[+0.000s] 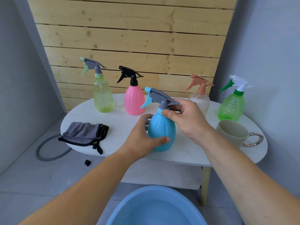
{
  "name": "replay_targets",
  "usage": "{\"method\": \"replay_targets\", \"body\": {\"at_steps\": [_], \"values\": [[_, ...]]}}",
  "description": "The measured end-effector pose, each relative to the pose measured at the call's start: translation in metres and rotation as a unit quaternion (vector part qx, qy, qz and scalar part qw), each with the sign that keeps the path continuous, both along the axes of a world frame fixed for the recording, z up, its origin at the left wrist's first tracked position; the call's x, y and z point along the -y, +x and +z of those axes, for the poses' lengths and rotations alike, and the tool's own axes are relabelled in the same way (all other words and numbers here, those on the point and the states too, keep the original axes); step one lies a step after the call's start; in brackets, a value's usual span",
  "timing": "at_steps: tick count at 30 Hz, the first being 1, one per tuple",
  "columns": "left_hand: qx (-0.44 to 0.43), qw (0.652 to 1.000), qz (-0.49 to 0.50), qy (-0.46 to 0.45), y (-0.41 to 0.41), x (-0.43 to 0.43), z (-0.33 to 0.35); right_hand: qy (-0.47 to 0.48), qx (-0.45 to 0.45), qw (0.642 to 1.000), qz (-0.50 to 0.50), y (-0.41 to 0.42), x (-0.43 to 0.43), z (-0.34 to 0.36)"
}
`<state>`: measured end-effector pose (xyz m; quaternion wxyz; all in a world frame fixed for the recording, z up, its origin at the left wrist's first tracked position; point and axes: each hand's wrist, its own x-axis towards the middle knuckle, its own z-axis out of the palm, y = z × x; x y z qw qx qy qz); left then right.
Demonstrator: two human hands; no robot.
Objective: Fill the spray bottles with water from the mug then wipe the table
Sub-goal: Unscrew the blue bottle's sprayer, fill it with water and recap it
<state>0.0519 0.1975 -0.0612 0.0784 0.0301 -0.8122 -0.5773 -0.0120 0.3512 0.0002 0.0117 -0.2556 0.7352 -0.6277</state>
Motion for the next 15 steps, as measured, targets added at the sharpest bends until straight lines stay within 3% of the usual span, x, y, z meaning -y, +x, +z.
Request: {"method": "replay_targets", "body": {"at_steps": [3, 6, 10, 13, 15], "values": [[-0.009, 0.998, 0.017, -0.062, -0.0023, -0.0046, -0.0018, 0.002, -0.011, 1.0, -0.003, 0.0003, -0.0002, -0.0007], [0.007, 0.999, -0.027, 0.019, -0.0029, -0.0034, -0.0023, 0.003, -0.016, 1.0, -0.004, -0.0012, -0.0007, -0.0007], [-0.024, 0.999, 0.017, -0.013, -0.0026, -0.001, -0.0007, 0.006, -0.013, 1.0, -0.006, -0.0026, -0.0028, -0.0023], [0.003, 0.999, -0.029, 0.045, -0.0009, -0.0018, -0.0035, 0.004, -0.012, 1.0, -0.005, -0.0027, -0.0022, -0.0034], [-0.012, 0.999, -0.027, 0.034, -0.0015, 0.0026, -0.003, 0.001, -0.009, 1.0, -0.005, -0.0028, -0.0021, -0.0041]]}}
